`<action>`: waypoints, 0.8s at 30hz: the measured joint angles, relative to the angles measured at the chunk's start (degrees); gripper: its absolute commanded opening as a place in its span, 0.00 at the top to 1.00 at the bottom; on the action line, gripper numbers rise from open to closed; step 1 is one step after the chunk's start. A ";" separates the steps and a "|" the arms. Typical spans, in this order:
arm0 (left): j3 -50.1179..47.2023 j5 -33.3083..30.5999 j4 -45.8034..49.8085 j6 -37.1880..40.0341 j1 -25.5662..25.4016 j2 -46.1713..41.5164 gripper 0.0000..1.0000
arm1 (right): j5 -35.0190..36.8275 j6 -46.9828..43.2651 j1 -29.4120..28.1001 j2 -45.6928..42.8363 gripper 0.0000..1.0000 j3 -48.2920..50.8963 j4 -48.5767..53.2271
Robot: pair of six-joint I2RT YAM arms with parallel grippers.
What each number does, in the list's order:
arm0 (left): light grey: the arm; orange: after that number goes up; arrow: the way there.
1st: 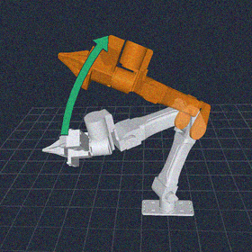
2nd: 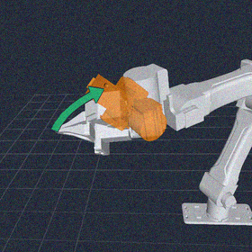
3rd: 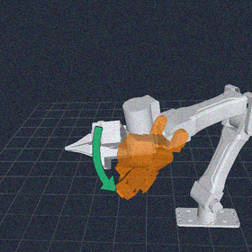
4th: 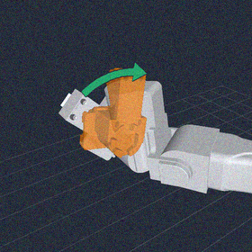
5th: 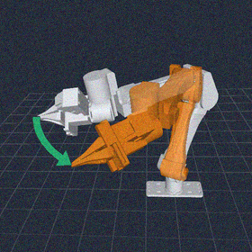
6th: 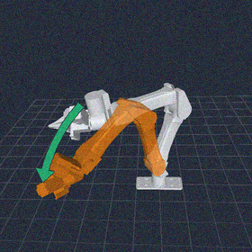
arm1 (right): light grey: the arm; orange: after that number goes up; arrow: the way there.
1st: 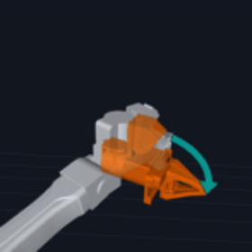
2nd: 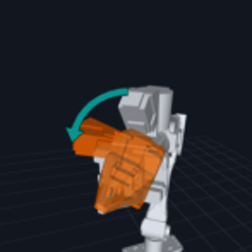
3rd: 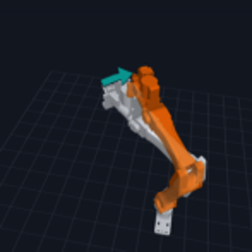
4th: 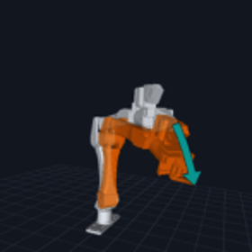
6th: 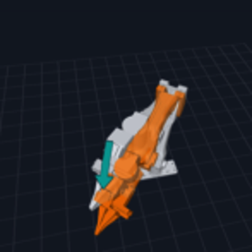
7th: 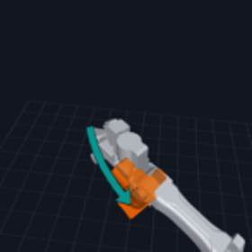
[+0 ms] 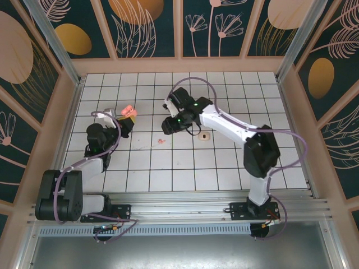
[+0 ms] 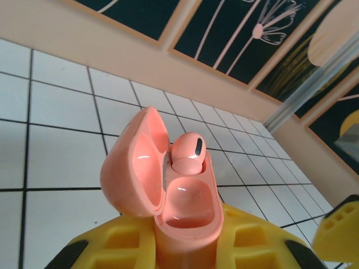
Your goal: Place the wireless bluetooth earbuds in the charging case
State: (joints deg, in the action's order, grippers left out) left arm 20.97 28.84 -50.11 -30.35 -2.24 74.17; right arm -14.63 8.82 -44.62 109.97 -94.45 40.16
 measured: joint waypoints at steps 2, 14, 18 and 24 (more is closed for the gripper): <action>-0.26 -0.76 0.52 -0.35 0.57 -0.28 0.87 | -1.01 -0.92 0.00 3.91 0.52 -2.12 -0.02; -2.80 -4.09 0.81 -2.32 1.62 -0.46 0.87 | -7.02 -2.89 0.04 19.30 0.57 -10.93 -0.46; -3.08 -4.79 0.87 -2.34 1.66 -1.09 0.87 | -8.57 -2.97 0.07 20.85 0.59 -11.34 -0.90; -3.08 -5.40 0.92 -2.34 1.88 -1.11 0.87 | -9.94 -2.97 0.17 21.77 0.62 -11.34 -0.96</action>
State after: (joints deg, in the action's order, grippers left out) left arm 17.89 23.44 -49.19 -32.69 -0.36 73.06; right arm -24.58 5.85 -44.45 131.74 -105.80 39.20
